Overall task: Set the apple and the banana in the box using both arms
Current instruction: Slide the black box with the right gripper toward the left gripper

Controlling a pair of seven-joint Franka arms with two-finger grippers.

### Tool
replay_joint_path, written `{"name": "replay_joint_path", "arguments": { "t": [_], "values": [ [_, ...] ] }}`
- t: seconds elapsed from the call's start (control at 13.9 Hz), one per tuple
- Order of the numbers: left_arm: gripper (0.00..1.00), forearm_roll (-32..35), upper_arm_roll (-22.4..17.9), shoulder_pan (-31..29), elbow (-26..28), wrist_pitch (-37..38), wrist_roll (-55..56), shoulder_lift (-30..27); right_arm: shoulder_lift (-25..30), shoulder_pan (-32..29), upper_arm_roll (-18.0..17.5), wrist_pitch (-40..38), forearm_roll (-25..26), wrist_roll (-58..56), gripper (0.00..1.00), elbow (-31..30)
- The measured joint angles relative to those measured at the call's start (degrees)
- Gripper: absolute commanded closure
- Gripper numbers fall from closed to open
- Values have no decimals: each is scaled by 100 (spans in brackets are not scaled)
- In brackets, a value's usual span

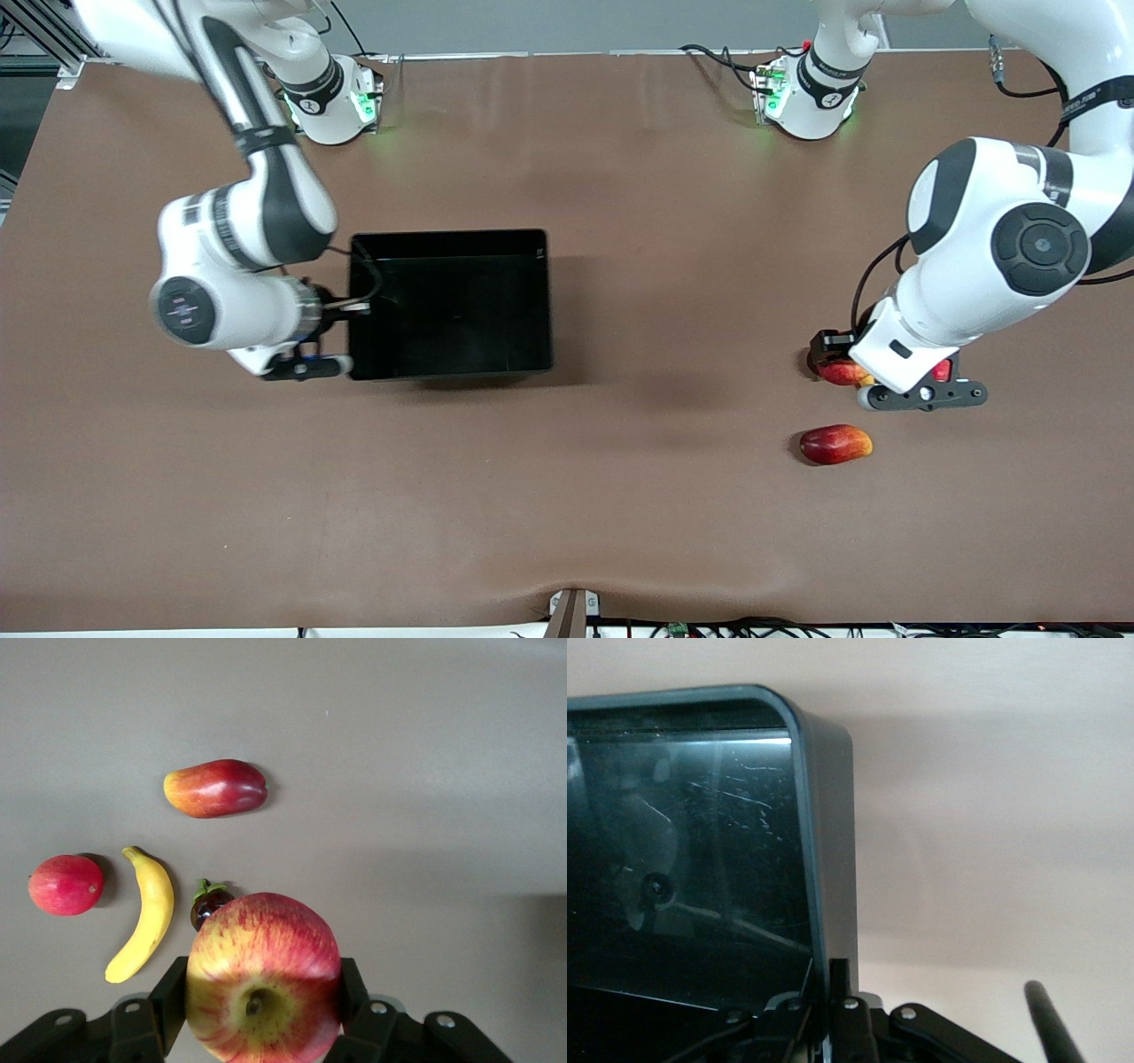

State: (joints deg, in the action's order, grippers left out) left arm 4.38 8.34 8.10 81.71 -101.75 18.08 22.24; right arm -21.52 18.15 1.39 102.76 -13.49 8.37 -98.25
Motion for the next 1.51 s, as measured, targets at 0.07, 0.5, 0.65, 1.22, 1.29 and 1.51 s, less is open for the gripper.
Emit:
{"name": "replay_joint_path", "arguments": {
  "t": [0.07, 0.5, 0.65, 1.22, 1.29, 1.51],
  "values": [
    [100, 0, 0, 25, -1, 1, 10, 0, -11, 180, 0, 178, -152, 92, 100, -7],
    [100, 0, -26, 29, -2, 2, 90, 0, -482, 1392, -6, 1374, -290, 1438, 100, -36],
    [100, 0, -24, 36, -2, 3, 177, 0, -769, 1714, -11, 1714, -492, 1768, 100, -6],
    [100, 0, -2, 280, 19, 199, 816, 25, -1247, 2135, 11, 2376, -711, 2357, 0, 135],
    [100, 0, 15, 376, 43, 232, 1011, 49, -1247, 2133, 23, 2376, -711, 2356, 0, 206],
    [100, 0, 36, 577, 164, 237, 1478, 88, -1225, 2052, 90, 1865, -711, 2358, 0, 736]
  ]
}}
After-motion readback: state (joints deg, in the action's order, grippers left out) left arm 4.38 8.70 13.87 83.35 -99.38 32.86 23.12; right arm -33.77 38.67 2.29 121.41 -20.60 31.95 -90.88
